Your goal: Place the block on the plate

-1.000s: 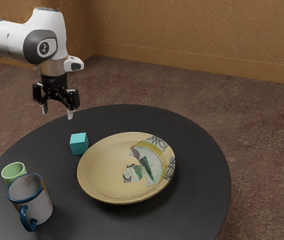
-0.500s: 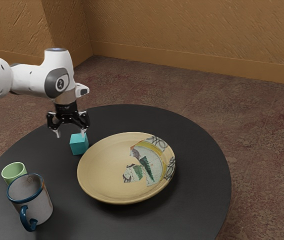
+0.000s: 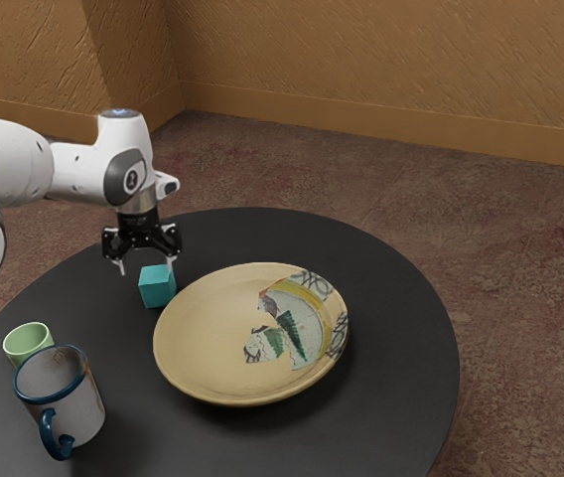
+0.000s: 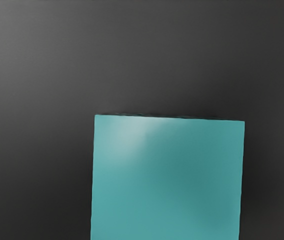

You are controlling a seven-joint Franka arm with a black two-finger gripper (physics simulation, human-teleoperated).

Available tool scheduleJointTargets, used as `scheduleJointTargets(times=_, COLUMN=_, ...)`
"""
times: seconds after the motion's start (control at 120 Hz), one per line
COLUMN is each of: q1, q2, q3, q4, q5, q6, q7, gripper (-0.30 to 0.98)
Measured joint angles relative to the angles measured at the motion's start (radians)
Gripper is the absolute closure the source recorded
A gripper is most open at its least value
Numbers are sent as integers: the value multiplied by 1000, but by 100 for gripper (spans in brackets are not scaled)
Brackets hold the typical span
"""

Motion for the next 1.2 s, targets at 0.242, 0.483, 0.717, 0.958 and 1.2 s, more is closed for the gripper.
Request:
scheduleJointTargets(times=0.242, q1=2, q2=33, q3=0, q4=-2, q5=-19, q6=31, q7=-6, gripper=0)
scheduleJointTargets(times=0.483, q1=20, q2=60, q3=-1, q4=0, q5=-39, q6=40, q7=-9, gripper=0)
scheduleJointTargets(times=0.717, q1=21, q2=67, q3=-1, q4=0, q5=-59, q6=56, q7=-10, gripper=4)
scheduleJointTargets(times=0.958, q1=21, q2=64, q3=-2, q4=0, q5=-61, q6=63, q7=-8, gripper=27)
scheduleJointTargets(times=1.2, q1=18, q2=32, q3=-1, q4=-3, q5=-53, q6=62, q7=-12, gripper=36)
